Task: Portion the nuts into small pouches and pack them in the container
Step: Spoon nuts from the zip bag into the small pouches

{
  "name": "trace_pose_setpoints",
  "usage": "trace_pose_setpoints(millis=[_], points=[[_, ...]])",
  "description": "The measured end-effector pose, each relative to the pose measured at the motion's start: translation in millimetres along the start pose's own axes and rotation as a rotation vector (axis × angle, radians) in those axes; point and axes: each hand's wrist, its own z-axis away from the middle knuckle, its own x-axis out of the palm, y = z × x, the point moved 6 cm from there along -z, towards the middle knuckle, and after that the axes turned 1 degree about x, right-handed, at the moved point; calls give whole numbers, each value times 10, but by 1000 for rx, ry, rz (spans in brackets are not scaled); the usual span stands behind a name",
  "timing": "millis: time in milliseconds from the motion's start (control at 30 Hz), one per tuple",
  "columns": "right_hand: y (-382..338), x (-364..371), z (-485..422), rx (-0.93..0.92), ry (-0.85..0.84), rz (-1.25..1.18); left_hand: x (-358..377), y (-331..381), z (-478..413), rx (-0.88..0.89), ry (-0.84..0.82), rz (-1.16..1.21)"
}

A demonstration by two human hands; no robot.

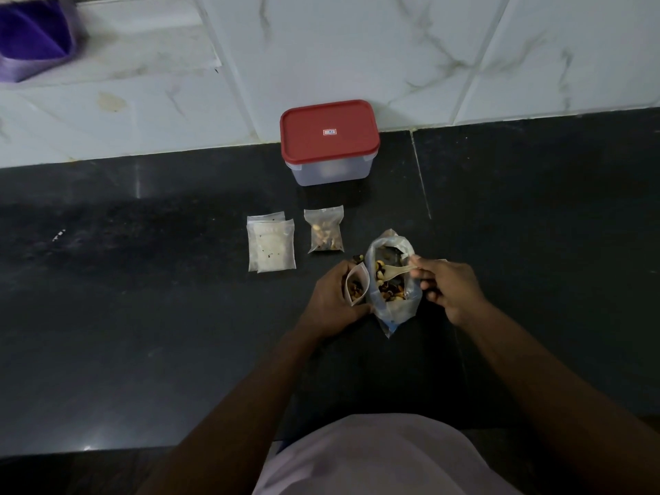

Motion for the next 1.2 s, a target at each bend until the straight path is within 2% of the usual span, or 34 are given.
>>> trace_pose_setpoints(millis=[533,767,867,1033,1200], points=[[-40,-169,57,-55,-41,-215,-156,17,2,-30,47,88],[-251,-25,258,-175,-197,-239,-223,118,-75,9,104,25],[-321,123,372,-238,-267,-195,-220,157,-83,38,121,17],[-334,259,486,-403,-229,51,-205,192,-69,60,128,38],[-381,338,614,-676,-288,306,-199,165,-58,55,135,51]])
